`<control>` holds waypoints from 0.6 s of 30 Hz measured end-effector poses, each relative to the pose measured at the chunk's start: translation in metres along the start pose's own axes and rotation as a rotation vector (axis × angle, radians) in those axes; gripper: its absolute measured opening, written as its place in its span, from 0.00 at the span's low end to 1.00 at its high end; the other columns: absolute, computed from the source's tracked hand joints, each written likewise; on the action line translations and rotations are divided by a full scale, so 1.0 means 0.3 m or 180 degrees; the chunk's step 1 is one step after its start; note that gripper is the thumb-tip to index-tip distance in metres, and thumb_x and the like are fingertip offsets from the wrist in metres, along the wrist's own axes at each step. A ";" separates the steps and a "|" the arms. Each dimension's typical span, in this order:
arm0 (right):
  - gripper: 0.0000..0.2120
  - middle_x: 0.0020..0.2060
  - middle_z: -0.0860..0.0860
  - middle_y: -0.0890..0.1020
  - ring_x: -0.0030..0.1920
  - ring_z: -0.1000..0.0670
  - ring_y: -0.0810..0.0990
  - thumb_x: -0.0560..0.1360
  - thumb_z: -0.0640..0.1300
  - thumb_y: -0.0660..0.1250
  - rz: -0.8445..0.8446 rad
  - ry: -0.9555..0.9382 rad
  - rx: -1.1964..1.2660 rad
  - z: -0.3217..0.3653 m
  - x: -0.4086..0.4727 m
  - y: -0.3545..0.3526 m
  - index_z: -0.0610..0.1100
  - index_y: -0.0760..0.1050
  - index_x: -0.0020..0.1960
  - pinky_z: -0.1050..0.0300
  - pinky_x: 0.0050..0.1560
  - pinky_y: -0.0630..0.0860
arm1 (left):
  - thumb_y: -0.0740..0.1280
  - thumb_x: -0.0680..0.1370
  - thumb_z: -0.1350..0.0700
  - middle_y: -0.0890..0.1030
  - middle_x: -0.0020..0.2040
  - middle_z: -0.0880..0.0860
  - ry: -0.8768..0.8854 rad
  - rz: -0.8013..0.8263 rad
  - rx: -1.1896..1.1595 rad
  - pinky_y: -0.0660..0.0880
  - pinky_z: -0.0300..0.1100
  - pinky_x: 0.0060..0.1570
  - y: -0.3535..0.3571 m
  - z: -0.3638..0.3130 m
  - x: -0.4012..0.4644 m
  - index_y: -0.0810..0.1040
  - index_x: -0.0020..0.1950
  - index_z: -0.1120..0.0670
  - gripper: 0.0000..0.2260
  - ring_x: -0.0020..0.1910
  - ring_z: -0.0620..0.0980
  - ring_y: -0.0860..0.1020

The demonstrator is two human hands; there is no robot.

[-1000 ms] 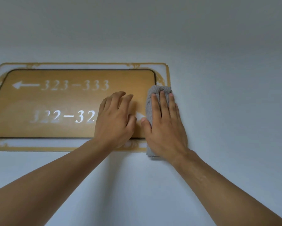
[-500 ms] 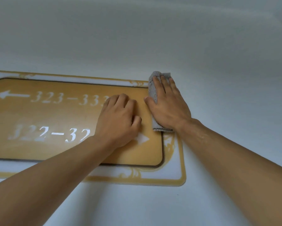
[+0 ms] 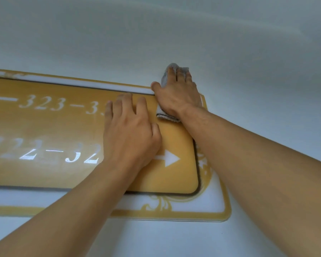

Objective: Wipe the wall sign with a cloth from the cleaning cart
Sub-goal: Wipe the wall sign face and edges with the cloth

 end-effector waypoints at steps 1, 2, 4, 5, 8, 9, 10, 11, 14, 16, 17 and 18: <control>0.37 0.80 0.45 0.48 0.80 0.43 0.43 0.79 0.63 0.50 -0.0008 0.0009 0.0009 -0.001 0.000 0.000 0.46 0.44 0.81 0.43 0.78 0.46 | 0.58 0.73 0.51 0.69 0.70 0.65 -0.0045 0.0031 0.0040 0.56 0.59 0.74 0.003 0.000 -0.001 0.70 0.69 0.59 0.26 0.72 0.63 0.65; 0.37 0.80 0.46 0.48 0.80 0.43 0.43 0.79 0.63 0.50 -0.0012 0.0009 0.0014 -0.003 0.000 0.001 0.46 0.44 0.81 0.43 0.78 0.45 | 0.58 0.74 0.51 0.69 0.70 0.65 -0.0097 0.0094 0.0066 0.56 0.59 0.74 0.004 0.001 -0.001 0.70 0.69 0.59 0.25 0.72 0.63 0.64; 0.37 0.81 0.46 0.47 0.80 0.44 0.42 0.79 0.63 0.50 0.0003 0.0003 0.0005 -0.007 -0.001 0.001 0.46 0.44 0.81 0.44 0.78 0.45 | 0.56 0.75 0.51 0.70 0.68 0.64 -0.0176 0.0235 0.0088 0.57 0.59 0.73 0.010 0.003 0.003 0.72 0.65 0.59 0.21 0.70 0.62 0.66; 0.37 0.81 0.46 0.47 0.80 0.44 0.42 0.79 0.63 0.50 0.0030 0.0002 0.0001 -0.005 -0.006 0.002 0.46 0.43 0.81 0.44 0.78 0.45 | 0.55 0.75 0.51 0.72 0.65 0.64 -0.0191 0.0293 0.0111 0.59 0.59 0.72 0.011 0.007 0.002 0.73 0.61 0.59 0.19 0.68 0.63 0.67; 0.37 0.81 0.47 0.46 0.80 0.44 0.41 0.79 0.62 0.51 0.0082 0.0017 0.0000 -0.004 -0.020 -0.004 0.47 0.42 0.81 0.45 0.78 0.44 | 0.54 0.76 0.51 0.73 0.61 0.63 -0.0166 0.0325 0.0187 0.61 0.59 0.70 0.012 0.007 0.007 0.73 0.57 0.59 0.17 0.65 0.62 0.69; 0.37 0.81 0.47 0.46 0.80 0.44 0.41 0.79 0.62 0.50 0.0093 0.0021 -0.0010 -0.004 -0.030 -0.004 0.47 0.42 0.81 0.45 0.78 0.44 | 0.54 0.76 0.51 0.74 0.61 0.62 -0.0155 0.0323 0.0176 0.61 0.60 0.70 0.013 0.008 0.005 0.73 0.57 0.59 0.17 0.65 0.62 0.69; 0.37 0.81 0.47 0.46 0.80 0.44 0.41 0.79 0.62 0.50 0.0095 0.0016 -0.0035 -0.004 -0.044 -0.002 0.47 0.42 0.81 0.46 0.78 0.44 | 0.54 0.76 0.51 0.74 0.62 0.62 -0.0147 0.0317 0.0153 0.61 0.60 0.70 0.016 0.009 0.003 0.73 0.57 0.58 0.16 0.66 0.62 0.69; 0.36 0.81 0.47 0.46 0.80 0.44 0.41 0.79 0.62 0.50 0.0093 0.0003 -0.0067 -0.002 -0.058 -0.001 0.47 0.43 0.81 0.46 0.78 0.43 | 0.54 0.77 0.51 0.74 0.62 0.61 -0.0136 0.0311 0.0109 0.60 0.61 0.71 0.018 0.012 0.003 0.74 0.57 0.58 0.16 0.67 0.62 0.68; 0.35 0.81 0.48 0.45 0.79 0.45 0.40 0.79 0.60 0.50 0.0113 -0.0019 -0.0076 0.003 -0.109 0.002 0.48 0.42 0.81 0.47 0.78 0.42 | 0.54 0.77 0.50 0.72 0.68 0.60 -0.0003 0.0393 0.0056 0.57 0.62 0.73 0.024 0.026 -0.007 0.74 0.60 0.56 0.18 0.72 0.61 0.65; 0.35 0.81 0.48 0.44 0.79 0.46 0.39 0.79 0.59 0.50 0.0123 -0.0029 -0.0031 0.008 -0.142 0.006 0.48 0.42 0.81 0.47 0.78 0.41 | 0.53 0.78 0.51 0.69 0.73 0.60 0.0121 0.0447 0.0099 0.56 0.61 0.74 0.025 0.046 -0.016 0.72 0.66 0.56 0.20 0.75 0.61 0.61; 0.35 0.81 0.48 0.44 0.79 0.46 0.39 0.79 0.58 0.50 0.0135 -0.0031 -0.0018 0.012 -0.158 0.003 0.47 0.42 0.81 0.47 0.78 0.41 | 0.52 0.79 0.51 0.66 0.75 0.59 0.0161 0.0494 0.0095 0.55 0.60 0.74 0.020 0.055 -0.022 0.70 0.71 0.55 0.22 0.77 0.61 0.60; 0.35 0.81 0.48 0.44 0.79 0.46 0.38 0.79 0.58 0.50 0.0150 -0.0041 -0.0019 0.012 -0.172 0.000 0.47 0.42 0.81 0.46 0.78 0.41 | 0.52 0.80 0.50 0.64 0.77 0.59 0.0203 0.0550 0.0087 0.54 0.59 0.75 0.016 0.064 -0.029 0.66 0.75 0.54 0.24 0.78 0.59 0.58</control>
Point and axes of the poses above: each hand's wrist, its own x-axis towards the middle knuckle, its own y-axis out of the palm, z = x × y, the point moved 1 cm from there along x, towards the middle knuckle
